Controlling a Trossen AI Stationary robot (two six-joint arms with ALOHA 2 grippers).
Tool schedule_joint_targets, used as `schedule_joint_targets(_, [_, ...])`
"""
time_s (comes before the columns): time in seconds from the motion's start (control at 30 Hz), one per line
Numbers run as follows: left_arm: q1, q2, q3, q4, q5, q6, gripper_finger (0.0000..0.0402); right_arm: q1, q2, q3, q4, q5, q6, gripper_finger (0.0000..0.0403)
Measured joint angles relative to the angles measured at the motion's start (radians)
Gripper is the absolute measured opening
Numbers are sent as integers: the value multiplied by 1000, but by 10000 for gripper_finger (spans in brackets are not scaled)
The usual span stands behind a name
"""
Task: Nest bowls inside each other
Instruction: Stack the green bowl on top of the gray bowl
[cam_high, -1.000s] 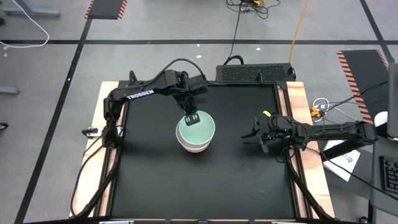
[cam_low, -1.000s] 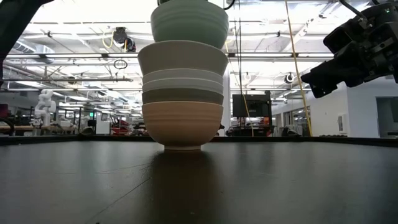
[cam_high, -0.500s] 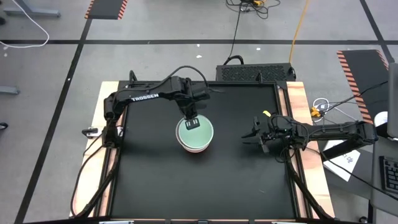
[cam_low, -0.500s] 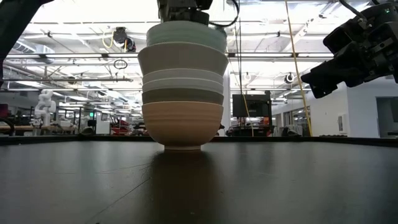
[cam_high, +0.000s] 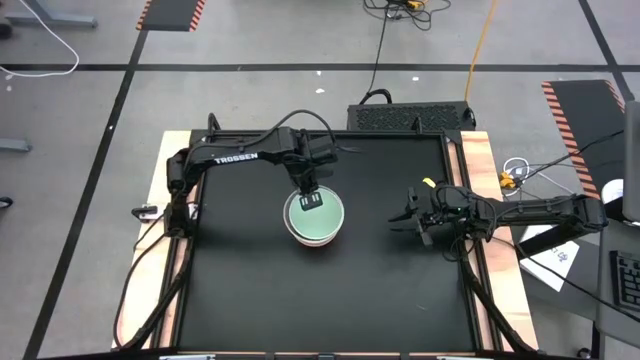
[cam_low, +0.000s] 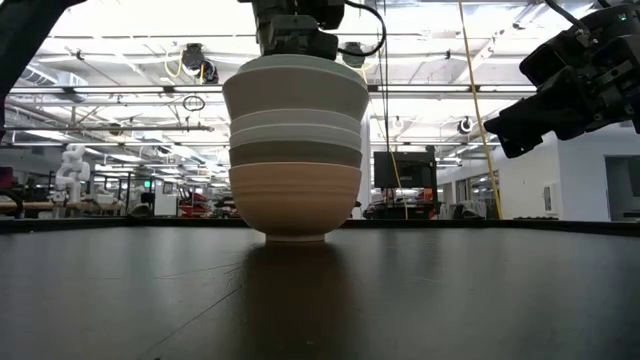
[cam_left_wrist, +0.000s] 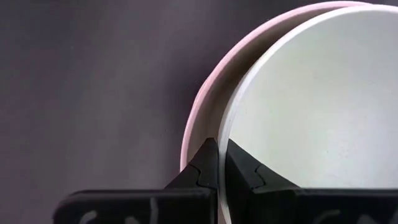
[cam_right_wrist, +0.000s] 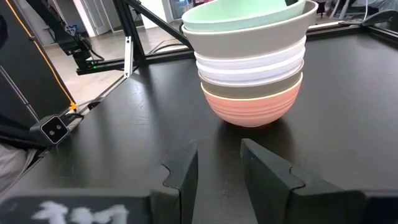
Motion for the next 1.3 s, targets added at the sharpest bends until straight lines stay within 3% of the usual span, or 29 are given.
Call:
schedule_joint_targets(0.47, [0,0,0,40,0,-21,14,0,0,0,0,0,0,114])
schedule_joint_targets(1.03, [-3,-10,0,20,7,-22,93,0,0,0,0,0,-3,114])
schedule_joint_targets(1.3, [-3,-12,0,-10,12,-6,157,0,0,0,0,0,6,114])
